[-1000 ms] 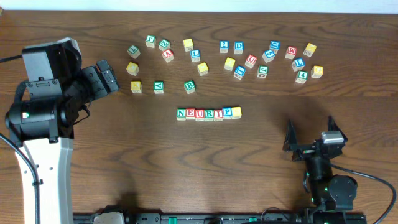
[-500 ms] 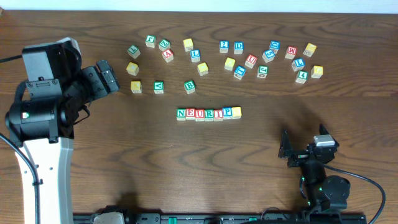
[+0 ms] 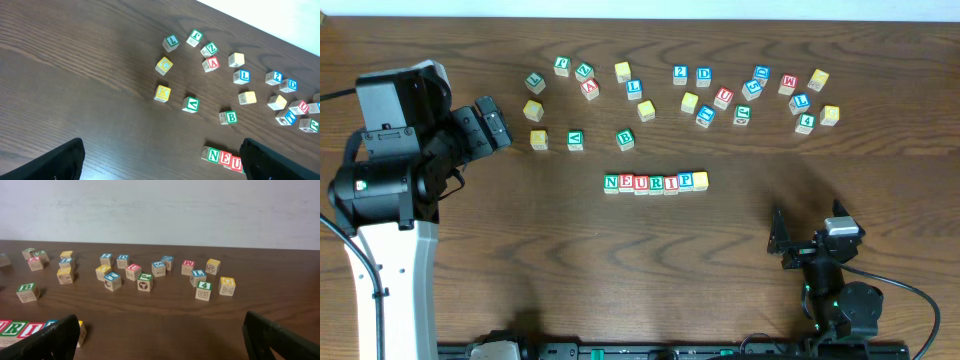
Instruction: Spell out NEURIPS
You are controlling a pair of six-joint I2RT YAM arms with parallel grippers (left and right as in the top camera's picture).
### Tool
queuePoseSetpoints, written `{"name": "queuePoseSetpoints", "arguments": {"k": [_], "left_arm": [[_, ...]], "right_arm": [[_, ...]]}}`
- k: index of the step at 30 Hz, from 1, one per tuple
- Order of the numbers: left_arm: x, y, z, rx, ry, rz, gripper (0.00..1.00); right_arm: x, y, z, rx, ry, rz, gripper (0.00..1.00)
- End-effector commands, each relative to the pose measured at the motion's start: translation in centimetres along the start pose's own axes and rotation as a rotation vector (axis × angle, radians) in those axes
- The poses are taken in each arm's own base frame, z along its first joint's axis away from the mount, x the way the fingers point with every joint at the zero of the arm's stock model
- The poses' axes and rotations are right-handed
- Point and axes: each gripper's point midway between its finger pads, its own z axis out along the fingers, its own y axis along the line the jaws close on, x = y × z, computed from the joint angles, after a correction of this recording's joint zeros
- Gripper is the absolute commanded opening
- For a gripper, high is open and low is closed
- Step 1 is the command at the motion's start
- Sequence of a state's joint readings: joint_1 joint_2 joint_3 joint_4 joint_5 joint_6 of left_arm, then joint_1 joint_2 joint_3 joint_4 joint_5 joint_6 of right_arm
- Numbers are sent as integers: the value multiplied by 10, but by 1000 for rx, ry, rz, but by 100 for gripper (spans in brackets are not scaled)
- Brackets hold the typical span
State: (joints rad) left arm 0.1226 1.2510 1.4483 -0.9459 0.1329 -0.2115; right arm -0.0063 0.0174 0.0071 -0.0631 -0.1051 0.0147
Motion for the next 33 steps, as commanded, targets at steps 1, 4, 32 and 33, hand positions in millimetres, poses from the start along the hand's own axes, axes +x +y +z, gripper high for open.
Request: {"name": "queuePoseSetpoints", "arguments": {"k": [1,4,32,33], "left_arm": [[-2,-1,-2,5,-4,2,98],[-2,-1,-2,5,-4,2,98],[3,2,8,2,4,44,98],[1,1,9,7,-12,47,98]], "right_arm": [[0,1,0,-10,-3,14,99],[0,1,0,-10,-3,14,99],[0,1,0,-10,-3,14,99],[0,1,0,-10,-3,14,99]]}}
